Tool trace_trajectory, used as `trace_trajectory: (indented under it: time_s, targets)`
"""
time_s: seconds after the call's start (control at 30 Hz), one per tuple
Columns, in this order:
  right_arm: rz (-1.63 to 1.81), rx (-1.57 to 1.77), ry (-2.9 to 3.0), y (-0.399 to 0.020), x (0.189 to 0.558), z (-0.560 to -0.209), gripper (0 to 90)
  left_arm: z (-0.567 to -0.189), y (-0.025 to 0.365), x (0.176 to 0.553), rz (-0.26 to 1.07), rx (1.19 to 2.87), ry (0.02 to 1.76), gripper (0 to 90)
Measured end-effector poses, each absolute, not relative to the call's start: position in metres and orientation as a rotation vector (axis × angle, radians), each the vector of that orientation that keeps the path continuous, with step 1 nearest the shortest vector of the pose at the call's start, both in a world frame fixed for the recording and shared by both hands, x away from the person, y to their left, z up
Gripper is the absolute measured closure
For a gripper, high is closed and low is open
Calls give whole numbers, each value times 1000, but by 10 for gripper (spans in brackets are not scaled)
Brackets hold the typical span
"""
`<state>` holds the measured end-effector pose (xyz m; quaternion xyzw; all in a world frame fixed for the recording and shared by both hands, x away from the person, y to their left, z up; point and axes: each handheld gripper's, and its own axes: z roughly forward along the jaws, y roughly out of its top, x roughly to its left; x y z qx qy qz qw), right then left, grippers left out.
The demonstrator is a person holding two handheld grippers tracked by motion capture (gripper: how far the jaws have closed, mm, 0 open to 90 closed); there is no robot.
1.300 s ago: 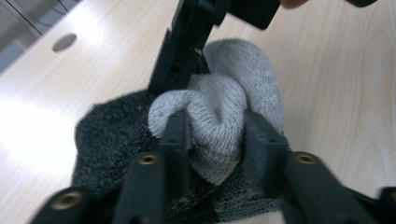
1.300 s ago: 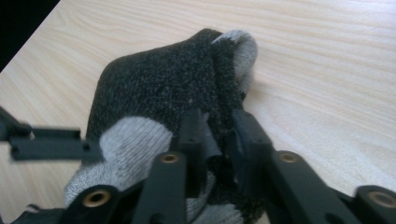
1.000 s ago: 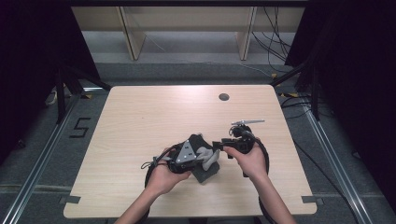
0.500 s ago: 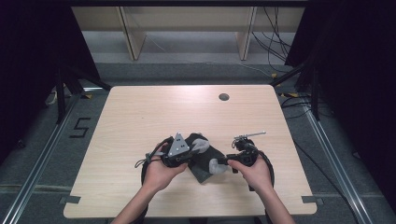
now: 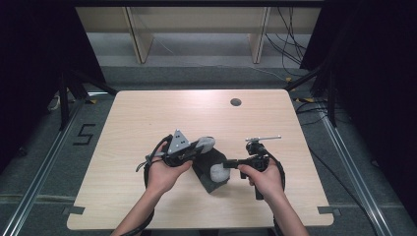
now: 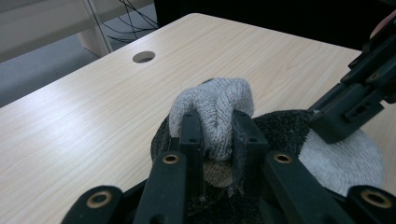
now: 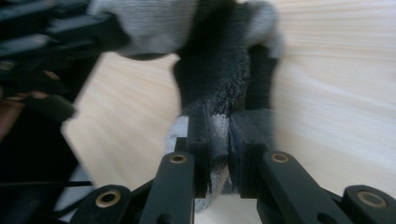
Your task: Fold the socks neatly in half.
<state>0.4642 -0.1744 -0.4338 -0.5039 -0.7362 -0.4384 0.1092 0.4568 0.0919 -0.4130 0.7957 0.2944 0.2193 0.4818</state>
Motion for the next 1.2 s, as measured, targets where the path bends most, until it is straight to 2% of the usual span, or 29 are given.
trace_trajectory:
  time_s: [0.4, 0.67, 0.87, 0.97, 1.1, 1.2]
  targets:
    - [-1153, -1550, -2292, -149, 461, -469, 767, -402, 113, 476, 620, 1915, 753, 762]
    - [-1137, -1567, -2304, -147, 460, -470, 757, -390, 119, 477, 667, 1883, 748, 763]
    - [-1128, -1597, -2279, -143, 460, -470, 745, -401, 102, 467, 579, 1853, 731, 761]
    - [-1137, -1567, -2299, -144, 462, -472, 732, -411, 86, 459, 562, 1892, 685, 760]
    - [-1150, -1572, -2301, -144, 463, -474, 717, -430, 65, 447, 450, 1944, 638, 759]
    - [-1156, -1588, -2284, -146, 461, -474, 697, -439, 66, 444, 398, 1917, 671, 759]
